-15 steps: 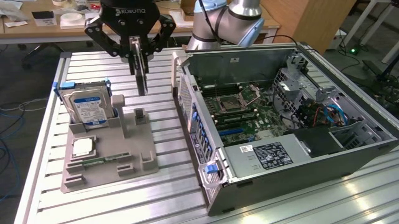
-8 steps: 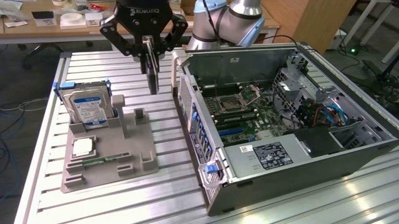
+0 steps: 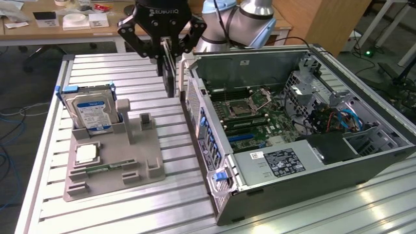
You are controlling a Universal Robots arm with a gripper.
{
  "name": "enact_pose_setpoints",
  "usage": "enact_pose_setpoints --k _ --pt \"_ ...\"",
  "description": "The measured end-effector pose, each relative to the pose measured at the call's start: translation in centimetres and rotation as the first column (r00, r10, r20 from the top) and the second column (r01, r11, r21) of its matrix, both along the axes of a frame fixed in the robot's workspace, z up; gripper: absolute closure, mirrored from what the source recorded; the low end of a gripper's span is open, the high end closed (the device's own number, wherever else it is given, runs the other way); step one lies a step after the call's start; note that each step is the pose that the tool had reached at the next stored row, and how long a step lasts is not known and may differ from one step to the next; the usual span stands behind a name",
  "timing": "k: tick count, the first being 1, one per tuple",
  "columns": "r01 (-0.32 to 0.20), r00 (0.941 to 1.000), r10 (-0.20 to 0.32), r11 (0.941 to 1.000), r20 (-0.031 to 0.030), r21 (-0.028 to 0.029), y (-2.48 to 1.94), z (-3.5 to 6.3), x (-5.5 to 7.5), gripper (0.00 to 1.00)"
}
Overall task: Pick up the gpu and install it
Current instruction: 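Pick up the gpu and move the gpu toward the slot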
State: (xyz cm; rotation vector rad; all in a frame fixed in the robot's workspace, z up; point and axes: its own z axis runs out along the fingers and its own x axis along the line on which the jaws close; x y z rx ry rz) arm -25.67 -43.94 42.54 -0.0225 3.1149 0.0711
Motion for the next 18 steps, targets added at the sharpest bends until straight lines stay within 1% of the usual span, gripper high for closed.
enact_pose_setpoints --k 10,18 --pt "0.000 1.0000 0.000 1.0000 -0.0022 0.0000 0.00 0.00 2.4 0.72" --pt "0.000 1.0000 0.000 1.0000 -0.0049 0.0000 0.00 0.00 4.7 0.72"
